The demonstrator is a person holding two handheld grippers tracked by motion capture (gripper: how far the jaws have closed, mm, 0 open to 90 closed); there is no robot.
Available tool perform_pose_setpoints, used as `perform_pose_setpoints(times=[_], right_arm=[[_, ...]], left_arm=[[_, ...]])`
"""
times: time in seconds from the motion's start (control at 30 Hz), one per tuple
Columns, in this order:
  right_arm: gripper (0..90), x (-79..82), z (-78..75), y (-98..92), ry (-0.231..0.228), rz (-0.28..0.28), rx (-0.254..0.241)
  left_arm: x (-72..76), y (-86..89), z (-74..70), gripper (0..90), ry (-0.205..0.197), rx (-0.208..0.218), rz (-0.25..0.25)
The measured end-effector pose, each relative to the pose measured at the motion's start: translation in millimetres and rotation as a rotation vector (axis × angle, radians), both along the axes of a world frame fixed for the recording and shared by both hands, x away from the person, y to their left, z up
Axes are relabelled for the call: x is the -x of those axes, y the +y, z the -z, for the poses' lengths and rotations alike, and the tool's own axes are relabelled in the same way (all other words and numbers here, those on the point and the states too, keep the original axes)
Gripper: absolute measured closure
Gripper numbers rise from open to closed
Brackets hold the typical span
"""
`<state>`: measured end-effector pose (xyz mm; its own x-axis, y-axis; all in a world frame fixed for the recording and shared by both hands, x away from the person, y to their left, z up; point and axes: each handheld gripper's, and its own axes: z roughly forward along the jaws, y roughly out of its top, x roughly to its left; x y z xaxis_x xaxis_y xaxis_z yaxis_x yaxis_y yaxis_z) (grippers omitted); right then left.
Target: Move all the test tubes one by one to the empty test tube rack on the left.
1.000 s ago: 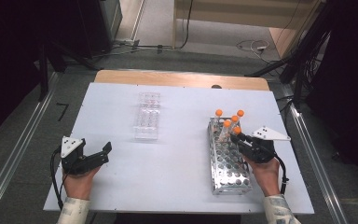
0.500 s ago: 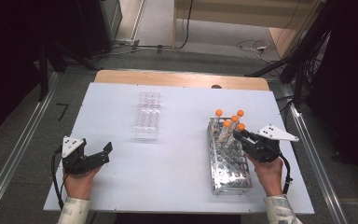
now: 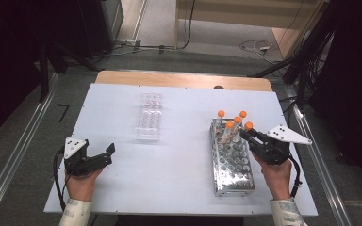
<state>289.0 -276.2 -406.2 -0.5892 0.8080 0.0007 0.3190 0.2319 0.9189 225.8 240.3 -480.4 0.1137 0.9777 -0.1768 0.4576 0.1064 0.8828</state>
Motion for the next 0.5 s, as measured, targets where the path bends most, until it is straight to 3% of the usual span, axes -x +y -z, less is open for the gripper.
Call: perform_pose_setpoints(times=[0.5], right_arm=[[72.2,10.9,-13.8,5.5,-0.021,-0.035,-0.022]], left_arm=[[1.2,-6.1,-2.8,4.0,-0.006,0.001,0.023]])
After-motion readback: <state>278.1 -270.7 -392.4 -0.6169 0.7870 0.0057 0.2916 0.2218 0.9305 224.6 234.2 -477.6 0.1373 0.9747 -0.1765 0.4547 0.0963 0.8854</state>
